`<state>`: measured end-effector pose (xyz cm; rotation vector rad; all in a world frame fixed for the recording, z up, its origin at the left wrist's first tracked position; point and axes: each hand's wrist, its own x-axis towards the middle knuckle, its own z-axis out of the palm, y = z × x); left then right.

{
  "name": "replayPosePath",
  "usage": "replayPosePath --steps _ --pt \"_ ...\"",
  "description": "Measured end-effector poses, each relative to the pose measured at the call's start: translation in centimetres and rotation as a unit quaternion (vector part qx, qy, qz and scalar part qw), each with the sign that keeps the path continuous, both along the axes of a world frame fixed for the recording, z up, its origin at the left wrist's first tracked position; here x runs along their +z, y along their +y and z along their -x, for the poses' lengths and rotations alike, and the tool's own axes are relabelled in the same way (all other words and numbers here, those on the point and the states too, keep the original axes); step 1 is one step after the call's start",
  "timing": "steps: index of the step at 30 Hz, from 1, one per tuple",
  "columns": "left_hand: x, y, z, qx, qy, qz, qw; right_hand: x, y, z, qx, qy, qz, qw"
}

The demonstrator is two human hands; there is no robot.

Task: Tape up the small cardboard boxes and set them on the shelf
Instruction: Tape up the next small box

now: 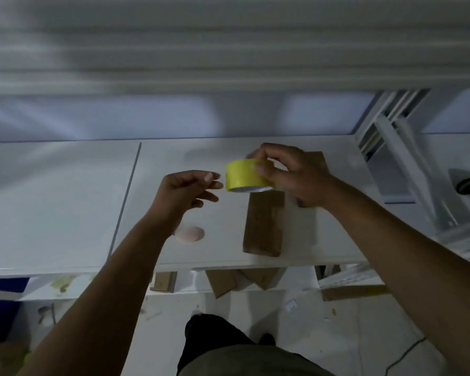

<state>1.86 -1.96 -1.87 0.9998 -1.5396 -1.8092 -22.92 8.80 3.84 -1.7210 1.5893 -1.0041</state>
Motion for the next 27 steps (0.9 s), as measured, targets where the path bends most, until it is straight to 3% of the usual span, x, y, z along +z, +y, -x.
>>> replayPosePath --steps 4,8,12,22,27 --pt "0.6 3.1 3.2 -0.011 -0.031 -0.013 0.999 1.0 4.8 1.9 -0.008 -0.048 -0.026 0.998" --pt "-1.0 4.4 4.2 0.072 -0.113 0.018 0.991 -2.2 7.2 3.2 -0.144 0.081 -0.078 0.983" --pt "-2.9 5.5 5.3 0.067 -0.2 0.072 0.975 -5.0 7.9 3.5 -0.202 0.16 -0.188 0.948" --pt "-4.8 5.8 7.1 0.079 -0.326 0.204 0.92 -8.4 6.3 3.6 -0.243 0.207 -0.203 0.926" --pt "-5.7 6.5 8.0 0.069 -0.375 0.157 0.911 -9.2 5.8 3.3 -0.239 0.236 -0.211 0.918"
